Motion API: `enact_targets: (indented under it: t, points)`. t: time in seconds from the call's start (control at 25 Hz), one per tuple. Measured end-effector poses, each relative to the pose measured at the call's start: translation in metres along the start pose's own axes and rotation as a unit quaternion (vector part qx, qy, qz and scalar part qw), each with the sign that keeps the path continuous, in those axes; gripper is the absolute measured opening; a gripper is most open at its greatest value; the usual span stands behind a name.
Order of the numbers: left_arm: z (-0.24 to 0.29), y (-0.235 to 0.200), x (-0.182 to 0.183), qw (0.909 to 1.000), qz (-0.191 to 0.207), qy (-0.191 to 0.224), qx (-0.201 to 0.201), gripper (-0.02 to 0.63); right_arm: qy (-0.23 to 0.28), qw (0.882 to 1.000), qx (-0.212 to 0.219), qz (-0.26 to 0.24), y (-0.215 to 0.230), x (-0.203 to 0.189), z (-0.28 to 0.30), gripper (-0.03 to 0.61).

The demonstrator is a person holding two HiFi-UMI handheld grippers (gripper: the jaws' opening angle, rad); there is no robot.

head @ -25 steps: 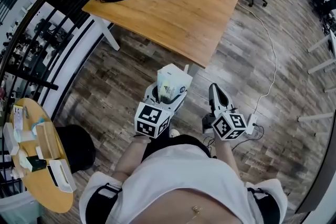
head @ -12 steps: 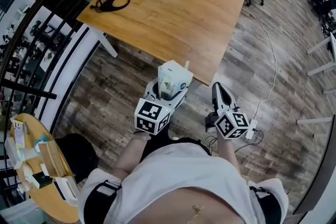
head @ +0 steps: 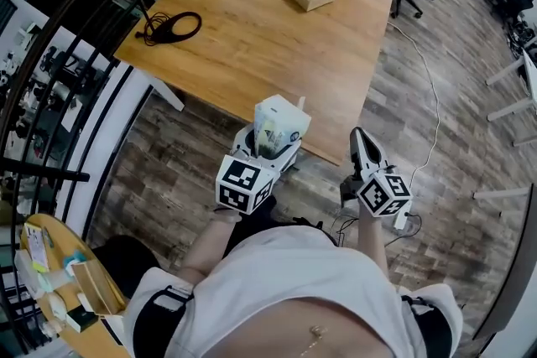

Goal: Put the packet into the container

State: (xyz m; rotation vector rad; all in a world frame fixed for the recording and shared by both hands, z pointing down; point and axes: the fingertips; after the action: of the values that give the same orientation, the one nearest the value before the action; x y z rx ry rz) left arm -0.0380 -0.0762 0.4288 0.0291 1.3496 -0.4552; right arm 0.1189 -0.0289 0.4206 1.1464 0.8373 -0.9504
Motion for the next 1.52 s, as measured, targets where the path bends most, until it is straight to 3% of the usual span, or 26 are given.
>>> enact_targets:
  t: [0.16, 0.36, 0.72, 1.08, 1.52]
  points:
    - [0.009, -0.024, 0.008, 0.9999, 0.004, 0.000, -0.011, 0.333, 0.002, 1.000, 0.001, -0.002, 0.004, 0.009, 0.026, 0.012]
    - [0.020, -0.055, 0.012, 0.9997, 0.005, -0.003, -0.022, 0.333, 0.027, 0.999, -0.020, 0.043, 0.018, 0.021, 0.053, 0.011]
    - [0.033, -0.088, 0.019, 0.9993, 0.007, -0.009, -0.035, 0.333, 0.035, 0.998, -0.040, 0.035, 0.034, 0.033, 0.079, 0.012]
    - [0.051, -0.107, 0.024, 0.9991, -0.010, -0.009, -0.040, 0.333, -0.014, 1.000, -0.008, 0.005, 0.032, 0.038, 0.113, 0.011]
    - [0.117, -0.164, 0.069, 0.9983, 0.000, -0.041, -0.041, 0.333, -0.042, 0.998, 0.031, -0.040, 0.054, 0.098, 0.199, 0.011]
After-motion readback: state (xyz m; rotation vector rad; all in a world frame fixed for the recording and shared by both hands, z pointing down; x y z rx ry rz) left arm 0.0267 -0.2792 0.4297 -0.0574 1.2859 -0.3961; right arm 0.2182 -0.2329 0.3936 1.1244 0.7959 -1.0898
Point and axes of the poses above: the fingertips, and each gripper's own axes: z forward along the fingers, y to its right, x out of its top, and after that the axes turned 11 degrees about -x, right-handed
